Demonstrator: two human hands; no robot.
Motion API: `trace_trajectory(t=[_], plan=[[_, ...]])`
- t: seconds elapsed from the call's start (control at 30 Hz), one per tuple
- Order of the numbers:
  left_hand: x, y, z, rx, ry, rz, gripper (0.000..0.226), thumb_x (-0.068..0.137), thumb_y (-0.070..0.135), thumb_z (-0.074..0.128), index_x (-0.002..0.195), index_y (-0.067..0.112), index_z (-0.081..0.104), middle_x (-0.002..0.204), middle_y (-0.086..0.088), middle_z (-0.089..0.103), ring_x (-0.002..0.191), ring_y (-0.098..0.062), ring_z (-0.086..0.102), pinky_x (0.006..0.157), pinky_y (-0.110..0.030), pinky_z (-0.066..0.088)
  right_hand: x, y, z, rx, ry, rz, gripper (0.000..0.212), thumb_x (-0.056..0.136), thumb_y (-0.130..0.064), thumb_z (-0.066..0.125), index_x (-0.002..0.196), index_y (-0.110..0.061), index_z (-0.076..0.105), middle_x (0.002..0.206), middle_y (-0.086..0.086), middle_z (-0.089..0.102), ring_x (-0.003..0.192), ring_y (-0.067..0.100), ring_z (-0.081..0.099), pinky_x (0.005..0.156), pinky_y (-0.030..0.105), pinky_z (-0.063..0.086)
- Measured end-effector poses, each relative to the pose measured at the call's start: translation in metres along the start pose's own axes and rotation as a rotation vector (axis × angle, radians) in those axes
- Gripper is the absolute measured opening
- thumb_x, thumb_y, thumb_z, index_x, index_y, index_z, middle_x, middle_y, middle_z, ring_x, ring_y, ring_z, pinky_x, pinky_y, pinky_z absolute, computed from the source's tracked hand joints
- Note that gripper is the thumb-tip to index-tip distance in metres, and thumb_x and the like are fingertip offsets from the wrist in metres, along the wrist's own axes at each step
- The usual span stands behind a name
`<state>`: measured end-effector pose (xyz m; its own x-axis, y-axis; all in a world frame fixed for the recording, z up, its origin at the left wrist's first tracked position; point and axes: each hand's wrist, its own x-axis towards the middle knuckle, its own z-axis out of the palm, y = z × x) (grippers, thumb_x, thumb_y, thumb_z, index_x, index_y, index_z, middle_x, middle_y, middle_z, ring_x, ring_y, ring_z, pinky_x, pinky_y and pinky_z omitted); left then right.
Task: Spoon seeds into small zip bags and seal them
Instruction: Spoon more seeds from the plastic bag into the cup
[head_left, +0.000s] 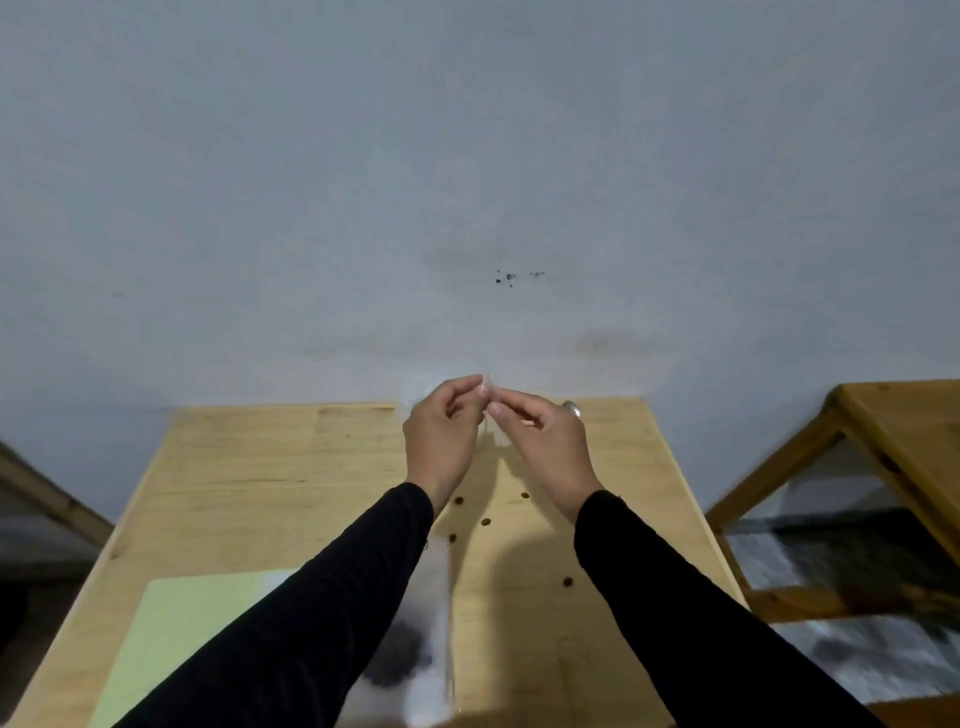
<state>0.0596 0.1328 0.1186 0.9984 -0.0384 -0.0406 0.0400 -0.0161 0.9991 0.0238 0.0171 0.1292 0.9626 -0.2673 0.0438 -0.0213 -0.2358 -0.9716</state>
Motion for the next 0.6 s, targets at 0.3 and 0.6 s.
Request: trace_trajectory(t=[0.3,0.6], plan=[[0.016,-0.007,-0.042,-0.080,0.004,-0.074,0.015,0.087,0.023,0.067,0.100,0.016,0.071,0.087,0.000,0.073,0.087,-0.011,0.070,0.081,-0.025,0.055,0.012,0.004,0.045,-0.007,-0.027,0.003,0.015,0.085,-0.020,0.067,0.098,-0.024,0.074,0.097,-0.012,0.072,0.096,-0.001,0.064,0.088,0.022,0.049],[0.026,-0.012,-0.040,0.034,0.078,-0.045,0.014,0.085,0.015,0.067,0.097,0.022,0.070,0.080,-0.001,0.073,0.079,-0.011,0.070,0.077,-0.021,0.055,0.029,0.008,0.059,-0.174,0.025,-0.159,0.008,0.088,-0.004,0.058,0.087,-0.013,0.060,0.074,-0.009,0.063,0.070,-0.005,0.059,0.064,0.006,0.045]])
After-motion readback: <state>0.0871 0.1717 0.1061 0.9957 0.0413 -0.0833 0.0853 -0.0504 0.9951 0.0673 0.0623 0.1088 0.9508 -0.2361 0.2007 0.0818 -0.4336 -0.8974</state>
